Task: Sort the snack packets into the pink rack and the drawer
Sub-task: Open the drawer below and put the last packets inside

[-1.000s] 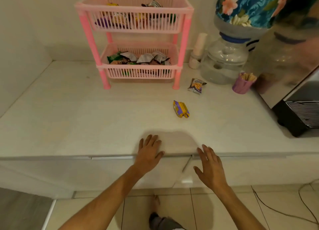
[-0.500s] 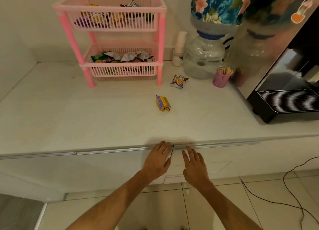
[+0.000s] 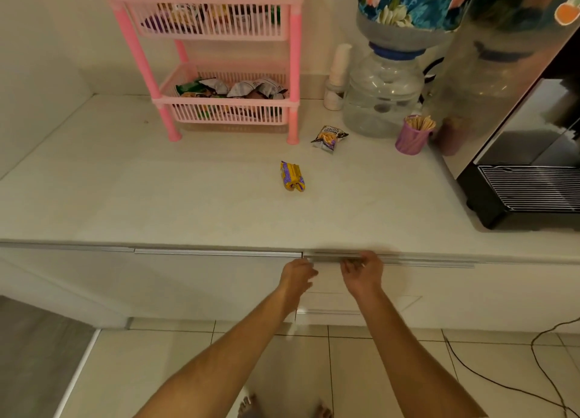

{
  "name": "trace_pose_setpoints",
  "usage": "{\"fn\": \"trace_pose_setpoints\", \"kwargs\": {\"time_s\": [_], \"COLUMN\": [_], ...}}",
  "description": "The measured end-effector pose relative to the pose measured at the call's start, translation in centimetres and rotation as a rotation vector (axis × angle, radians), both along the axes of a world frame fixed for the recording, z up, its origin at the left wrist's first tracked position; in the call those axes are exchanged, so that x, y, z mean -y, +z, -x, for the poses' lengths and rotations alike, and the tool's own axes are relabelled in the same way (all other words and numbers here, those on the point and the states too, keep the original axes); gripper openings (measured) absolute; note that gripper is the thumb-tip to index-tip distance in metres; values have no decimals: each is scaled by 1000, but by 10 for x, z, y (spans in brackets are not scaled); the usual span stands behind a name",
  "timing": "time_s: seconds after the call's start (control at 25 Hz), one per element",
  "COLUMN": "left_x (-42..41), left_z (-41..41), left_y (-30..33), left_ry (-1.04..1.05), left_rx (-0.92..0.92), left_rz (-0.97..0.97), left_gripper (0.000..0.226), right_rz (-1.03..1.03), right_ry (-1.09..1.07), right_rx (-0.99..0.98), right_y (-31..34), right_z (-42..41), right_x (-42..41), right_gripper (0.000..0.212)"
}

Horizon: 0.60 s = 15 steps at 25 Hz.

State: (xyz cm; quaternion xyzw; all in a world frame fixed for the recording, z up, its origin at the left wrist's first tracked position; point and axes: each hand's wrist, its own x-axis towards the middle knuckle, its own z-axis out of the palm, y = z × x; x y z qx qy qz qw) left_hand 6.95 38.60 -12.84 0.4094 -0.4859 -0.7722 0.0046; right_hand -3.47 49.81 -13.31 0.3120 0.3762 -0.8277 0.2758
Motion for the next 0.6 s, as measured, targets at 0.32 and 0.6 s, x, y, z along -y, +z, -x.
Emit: {"fn": "trace_pose_setpoints", "kwargs": {"time_s": [0.32,0.6], "left_x": [-7,-16], "left_z": [1,-28], "left_y": [9,0], "left_ry": [298,156], "left_rx": [16,188], "left_rz": [-311,507], "left_gripper": [26,32], "right_rz": [127,-375], "right_ry": [80,479], "right_rx": [36,-236], "right_y": [2,-1], "right_z": [-7,-57], "right_x": [-40,-97], "right_gripper": [8,8]}}
